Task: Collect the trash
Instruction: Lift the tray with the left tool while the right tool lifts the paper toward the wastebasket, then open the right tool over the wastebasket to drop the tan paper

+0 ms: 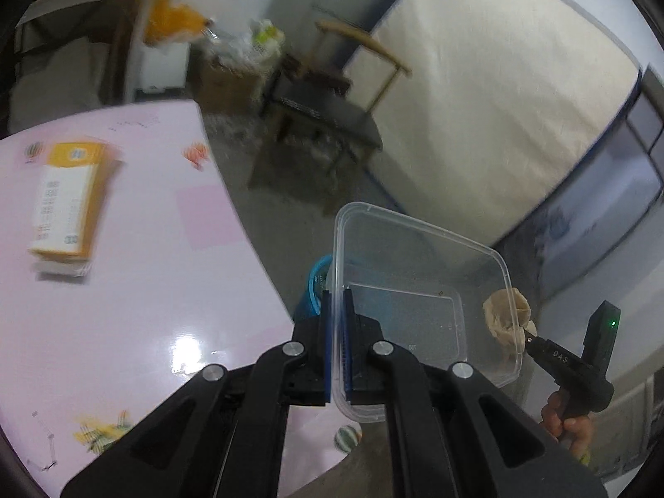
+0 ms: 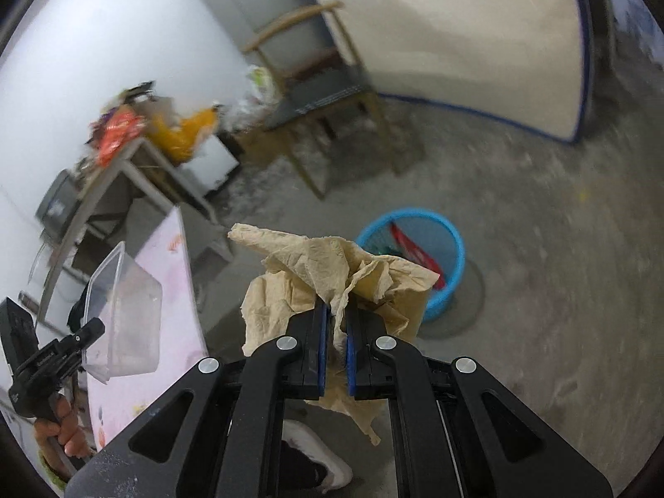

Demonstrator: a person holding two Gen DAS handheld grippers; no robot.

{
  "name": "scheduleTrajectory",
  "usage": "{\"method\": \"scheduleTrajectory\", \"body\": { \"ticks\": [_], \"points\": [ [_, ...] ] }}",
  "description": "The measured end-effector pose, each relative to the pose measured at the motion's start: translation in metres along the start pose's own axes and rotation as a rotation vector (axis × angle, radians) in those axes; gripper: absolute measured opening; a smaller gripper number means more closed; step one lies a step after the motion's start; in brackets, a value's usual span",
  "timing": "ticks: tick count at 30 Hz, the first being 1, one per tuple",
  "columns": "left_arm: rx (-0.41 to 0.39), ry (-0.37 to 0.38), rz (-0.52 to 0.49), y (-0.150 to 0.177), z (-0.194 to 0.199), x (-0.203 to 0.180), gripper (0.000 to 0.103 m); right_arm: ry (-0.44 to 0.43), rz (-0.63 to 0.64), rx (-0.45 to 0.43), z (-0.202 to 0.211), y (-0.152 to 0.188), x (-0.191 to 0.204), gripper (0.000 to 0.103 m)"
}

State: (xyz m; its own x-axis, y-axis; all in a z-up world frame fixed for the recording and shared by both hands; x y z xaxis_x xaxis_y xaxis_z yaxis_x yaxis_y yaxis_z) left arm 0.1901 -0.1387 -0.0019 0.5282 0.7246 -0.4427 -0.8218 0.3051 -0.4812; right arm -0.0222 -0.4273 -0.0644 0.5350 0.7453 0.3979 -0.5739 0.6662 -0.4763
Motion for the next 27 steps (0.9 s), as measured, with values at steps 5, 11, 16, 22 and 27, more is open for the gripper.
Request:
{"method": "scheduleTrajectory", "body": {
  "ticks": [5,11,16,22,27],
  "points": [
    [0.129,-0.078,-0.078,-0.015,-0.079,-0.027,0.003,0.016,-0.088,0.091,-0.058,-0.012,-0.034,0.006],
    [0.269,-0.137,-0.107,-0.026,-0.156,-0.034,0.003,0.028,-0.199,0.214,-0.139,-0.040,-0.074,0.007],
    [0.336,-0.242,-0.140,-0.046,-0.216,-0.038,0.003,0.067,-0.274,0.271,-0.195,-0.071,-0.101,0.008],
    [0.412,-0.353,-0.213,-0.058,-0.288,-0.055,0.003,0.108,-0.269,0.288,-0.237,-0.105,-0.113,0.024],
    [0.452,-0.395,-0.245,-0.055,-0.319,-0.057,0.004,0.099,-0.272,0.287,-0.264,-0.117,-0.124,0.061]
  ]
}}
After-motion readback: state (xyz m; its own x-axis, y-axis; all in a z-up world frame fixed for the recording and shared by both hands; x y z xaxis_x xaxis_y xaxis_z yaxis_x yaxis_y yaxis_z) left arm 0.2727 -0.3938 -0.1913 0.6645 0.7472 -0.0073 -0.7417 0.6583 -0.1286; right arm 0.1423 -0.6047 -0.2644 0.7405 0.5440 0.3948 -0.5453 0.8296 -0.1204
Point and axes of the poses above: each gripper's, at about its wrist camera, not at the fingertips, and z roughly against the way its jaws point, x to its left, y to its underside, the point moved 3 cm from there along -z, roughly the way its jaws point, and after that the axes turned 7 degrees about x, right-handed, at the moved point
